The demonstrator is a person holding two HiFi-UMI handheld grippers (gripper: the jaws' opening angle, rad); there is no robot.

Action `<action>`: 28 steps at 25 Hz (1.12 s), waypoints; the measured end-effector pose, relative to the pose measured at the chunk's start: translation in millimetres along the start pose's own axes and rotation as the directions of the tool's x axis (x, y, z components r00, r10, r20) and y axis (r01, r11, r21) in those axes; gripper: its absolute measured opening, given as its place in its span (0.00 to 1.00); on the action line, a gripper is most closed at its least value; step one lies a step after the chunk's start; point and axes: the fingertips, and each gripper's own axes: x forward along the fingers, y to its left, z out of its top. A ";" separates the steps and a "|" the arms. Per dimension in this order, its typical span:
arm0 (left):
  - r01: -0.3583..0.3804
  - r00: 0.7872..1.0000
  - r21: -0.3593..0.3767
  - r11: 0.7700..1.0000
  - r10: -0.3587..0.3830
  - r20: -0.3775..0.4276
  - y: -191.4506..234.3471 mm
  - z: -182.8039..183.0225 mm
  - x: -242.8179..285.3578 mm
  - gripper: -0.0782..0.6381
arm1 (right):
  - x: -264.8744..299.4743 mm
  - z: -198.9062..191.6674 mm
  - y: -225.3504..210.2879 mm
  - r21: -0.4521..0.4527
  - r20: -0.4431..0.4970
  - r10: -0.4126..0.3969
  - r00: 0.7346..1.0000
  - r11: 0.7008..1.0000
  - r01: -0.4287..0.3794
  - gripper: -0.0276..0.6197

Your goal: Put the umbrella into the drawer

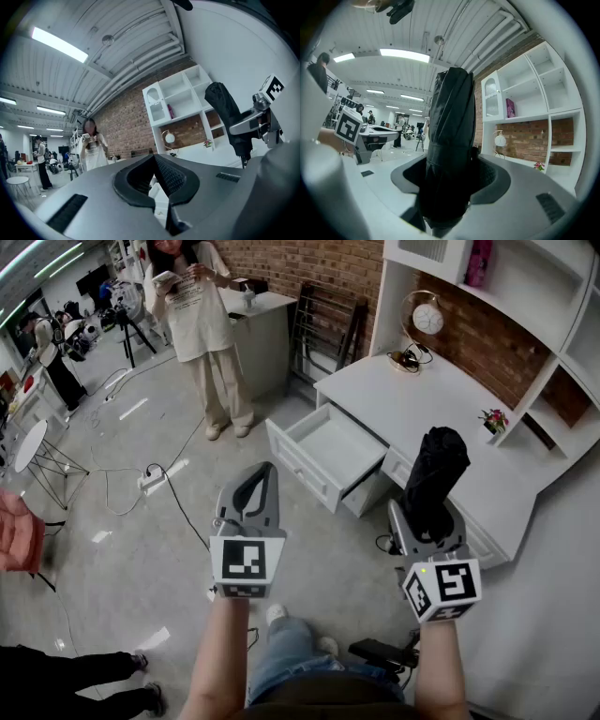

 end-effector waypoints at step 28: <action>0.118 0.991 0.022 0.993 -0.119 0.059 62.0 -13.1 90.7 0.11 | 90.2 9.9 8.9 -0.014 -0.016 -0.108 0.994 0.994 0.108 0.43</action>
